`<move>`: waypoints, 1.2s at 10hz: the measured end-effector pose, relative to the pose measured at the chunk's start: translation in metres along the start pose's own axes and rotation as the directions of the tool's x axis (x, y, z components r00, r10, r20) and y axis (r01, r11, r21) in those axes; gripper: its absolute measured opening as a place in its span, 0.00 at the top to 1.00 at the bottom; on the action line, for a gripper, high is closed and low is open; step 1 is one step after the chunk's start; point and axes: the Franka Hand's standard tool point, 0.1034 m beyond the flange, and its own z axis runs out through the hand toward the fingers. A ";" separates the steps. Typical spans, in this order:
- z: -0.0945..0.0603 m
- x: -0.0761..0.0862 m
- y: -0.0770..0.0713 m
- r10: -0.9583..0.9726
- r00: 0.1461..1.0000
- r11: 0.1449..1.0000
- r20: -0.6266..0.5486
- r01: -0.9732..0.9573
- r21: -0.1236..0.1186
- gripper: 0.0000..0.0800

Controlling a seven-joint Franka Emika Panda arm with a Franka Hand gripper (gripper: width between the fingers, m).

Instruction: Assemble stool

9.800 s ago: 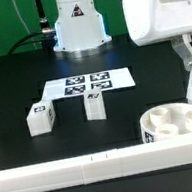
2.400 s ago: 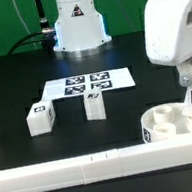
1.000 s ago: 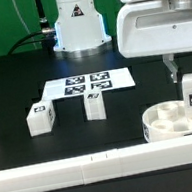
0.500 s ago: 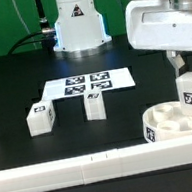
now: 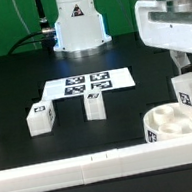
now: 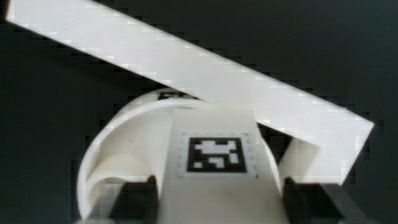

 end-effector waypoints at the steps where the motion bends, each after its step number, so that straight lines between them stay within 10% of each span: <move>1: 0.000 -0.002 0.000 0.069 0.998 0.998 0.010 -0.069 0.002 0.49; 4: -0.002 -0.004 -0.001 0.025 1.000 1.000 0.018 -0.025 0.006 0.22; 10: -0.024 -0.005 -0.008 -0.322 0.947 0.946 0.016 0.321 0.036 0.19; 12: -0.023 -0.007 -0.007 -0.528 0.849 0.849 0.024 0.528 0.005 0.19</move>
Offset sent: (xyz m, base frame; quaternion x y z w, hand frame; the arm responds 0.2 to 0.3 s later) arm 0.0000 0.0000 0.0000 0.0000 0.0000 0.0000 1.0000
